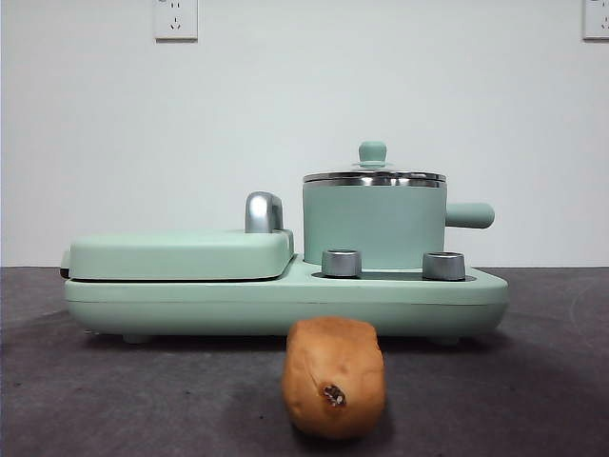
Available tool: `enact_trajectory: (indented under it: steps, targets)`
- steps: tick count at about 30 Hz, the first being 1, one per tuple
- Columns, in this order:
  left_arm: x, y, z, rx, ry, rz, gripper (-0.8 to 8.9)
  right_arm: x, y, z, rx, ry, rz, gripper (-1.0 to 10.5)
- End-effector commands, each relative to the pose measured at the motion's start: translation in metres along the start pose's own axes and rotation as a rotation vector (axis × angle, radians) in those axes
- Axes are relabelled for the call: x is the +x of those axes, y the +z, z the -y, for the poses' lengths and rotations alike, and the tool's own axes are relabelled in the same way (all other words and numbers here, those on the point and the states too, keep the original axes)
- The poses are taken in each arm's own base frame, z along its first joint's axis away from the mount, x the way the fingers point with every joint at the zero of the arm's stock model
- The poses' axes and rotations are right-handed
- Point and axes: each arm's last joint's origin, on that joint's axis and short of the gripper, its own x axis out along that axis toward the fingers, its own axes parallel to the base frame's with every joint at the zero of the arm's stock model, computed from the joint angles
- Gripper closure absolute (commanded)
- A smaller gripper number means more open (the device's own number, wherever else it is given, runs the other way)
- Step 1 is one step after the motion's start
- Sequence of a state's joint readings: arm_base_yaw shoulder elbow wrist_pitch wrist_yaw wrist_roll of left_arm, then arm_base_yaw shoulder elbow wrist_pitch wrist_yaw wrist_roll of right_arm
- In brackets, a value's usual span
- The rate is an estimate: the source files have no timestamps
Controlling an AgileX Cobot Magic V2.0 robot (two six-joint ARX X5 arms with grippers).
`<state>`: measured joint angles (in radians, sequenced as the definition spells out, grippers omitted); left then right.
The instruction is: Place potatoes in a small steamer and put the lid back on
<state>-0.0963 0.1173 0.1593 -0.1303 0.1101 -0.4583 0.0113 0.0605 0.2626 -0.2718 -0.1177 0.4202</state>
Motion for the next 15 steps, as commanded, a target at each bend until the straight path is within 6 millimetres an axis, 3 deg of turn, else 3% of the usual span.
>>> enact_trajectory:
  steps: [1,8,15]
  targets:
    - [0.001,0.017,0.010,-0.013,-0.050,-0.013,8.03,-0.007,0.022,-0.013,0.010,0.047,-0.030,9.3]
    - [0.012,0.055,0.032,0.037,-0.124,-0.182,8.03,-0.012,0.064,-0.037,-0.058,0.158,-0.219,9.3]
    - [0.027,0.090,0.053,0.106,-0.270,-0.336,8.04,-0.005,0.090,-0.054,-0.159,0.334,-0.361,9.3]
